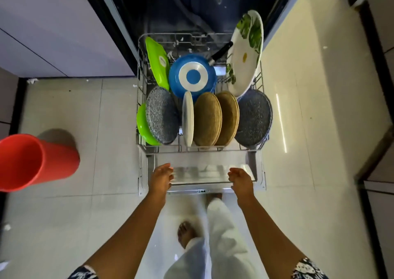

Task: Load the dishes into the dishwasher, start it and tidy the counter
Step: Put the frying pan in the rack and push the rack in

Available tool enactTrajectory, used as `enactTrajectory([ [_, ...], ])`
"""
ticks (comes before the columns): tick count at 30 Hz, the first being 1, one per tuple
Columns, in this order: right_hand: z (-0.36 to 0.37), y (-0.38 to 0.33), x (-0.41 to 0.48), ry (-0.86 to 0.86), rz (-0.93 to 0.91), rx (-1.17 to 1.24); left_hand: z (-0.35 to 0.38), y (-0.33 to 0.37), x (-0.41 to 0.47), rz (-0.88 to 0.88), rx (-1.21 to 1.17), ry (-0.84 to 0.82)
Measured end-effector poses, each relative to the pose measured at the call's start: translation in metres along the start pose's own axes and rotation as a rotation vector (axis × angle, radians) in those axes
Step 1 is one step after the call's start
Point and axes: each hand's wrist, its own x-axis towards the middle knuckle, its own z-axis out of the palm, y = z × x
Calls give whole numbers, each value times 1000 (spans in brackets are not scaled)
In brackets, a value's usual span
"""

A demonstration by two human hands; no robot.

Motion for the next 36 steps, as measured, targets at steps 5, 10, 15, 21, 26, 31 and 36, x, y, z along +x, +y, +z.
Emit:
enactTrajectory([
  [5, 1, 18, 4, -114, 327, 380, 6, -6, 15, -177, -281, -39],
  [10, 22, -10, 43, -70, 250, 619, 33, 21, 47, -158, -616, 0],
  [15, 39, -31, 74, 2, 297, 802, 40, 22, 69, -116, -722, 112],
  [21, 49, -35, 88, -69, 278, 1055, 62, 14, 61, -122, -975, 112],
  [26, 43, -23, 99, -175, 243, 1105, 66, 18, 72, -107, -1187, 21],
  [31, 45, -41, 116, -280, 151, 1100, 64, 30, 93, -48, -1156, -62],
  [36, 57, -82, 141, -314, 100, 1027, 74, 69, 121, -6, -1066, -138],
])
